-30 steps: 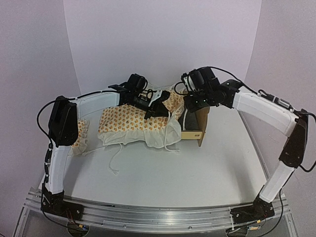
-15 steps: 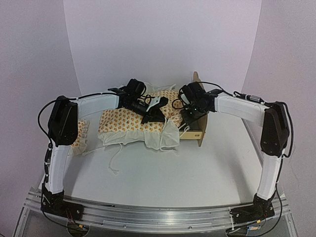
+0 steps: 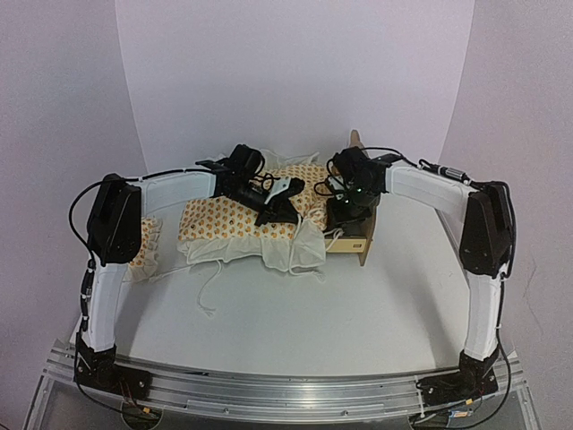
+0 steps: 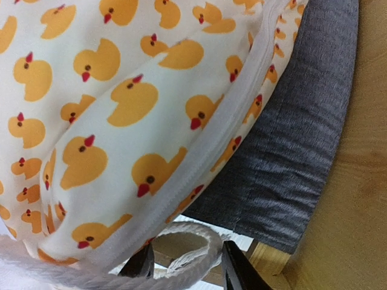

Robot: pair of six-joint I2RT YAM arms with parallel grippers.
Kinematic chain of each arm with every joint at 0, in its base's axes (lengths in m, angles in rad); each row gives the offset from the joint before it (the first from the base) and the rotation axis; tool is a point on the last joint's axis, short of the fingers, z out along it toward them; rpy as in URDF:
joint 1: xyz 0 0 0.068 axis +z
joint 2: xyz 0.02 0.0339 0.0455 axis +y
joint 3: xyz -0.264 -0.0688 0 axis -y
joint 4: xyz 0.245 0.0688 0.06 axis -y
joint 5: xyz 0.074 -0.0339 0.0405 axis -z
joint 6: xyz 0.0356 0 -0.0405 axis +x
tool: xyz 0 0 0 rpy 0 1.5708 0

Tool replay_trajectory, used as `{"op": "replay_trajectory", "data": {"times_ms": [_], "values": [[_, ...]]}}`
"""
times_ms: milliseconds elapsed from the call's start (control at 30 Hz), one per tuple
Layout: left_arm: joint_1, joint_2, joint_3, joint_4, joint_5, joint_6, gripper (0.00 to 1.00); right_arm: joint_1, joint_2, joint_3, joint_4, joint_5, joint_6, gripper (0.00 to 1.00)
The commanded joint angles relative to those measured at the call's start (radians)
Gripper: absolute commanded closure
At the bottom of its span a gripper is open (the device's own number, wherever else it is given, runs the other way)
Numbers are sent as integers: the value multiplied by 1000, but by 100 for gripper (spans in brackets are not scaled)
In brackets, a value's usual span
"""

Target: Set up the pet bed

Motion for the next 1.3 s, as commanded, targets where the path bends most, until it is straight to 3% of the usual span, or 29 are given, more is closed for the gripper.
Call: {"op": "replay_trajectory", "data": {"times_ms": [0, 100, 200, 500, 633, 700, 767, 833, 867, 1167, 1267], "values": [[7, -39, -5, -1, 3, 8, 100, -8, 20, 75, -121, -59, 90, 49], [7, -38, -4, -5, 6, 11, 100, -7, 11, 107, -130, -13, 119, 23], [7, -39, -1, -1, 10, 7, 100, -8, 21, 138, -170, 44, 145, 17], [7, -40, 7, 0, 7, 7, 100, -7, 75, 139, -231, 7, 262, 53], [7, -41, 5, 0, 9, 6, 100, -13, 114, 153, -232, -14, 282, 55], [7, -41, 5, 1, 7, 5, 100, -13, 130, 169, -231, -25, 282, 61], [7, -41, 5, 2, 6, 5, 100, -18, 150, 184, -229, -39, 282, 73], [7, -42, 5, 2, 7, 5, 100, -22, 168, 202, -227, -47, 280, 94], [8, -43, 5, 2, 7, 4, 100, -24, 176, 211, -225, -49, 278, 98], [13, -46, 0, 4, 7, 3, 100, -40, 177, 393, -178, -9, 189, 100], [17, -48, -1, 6, 6, 3, 100, -38, 104, 332, -71, 72, 133, 100]]}}
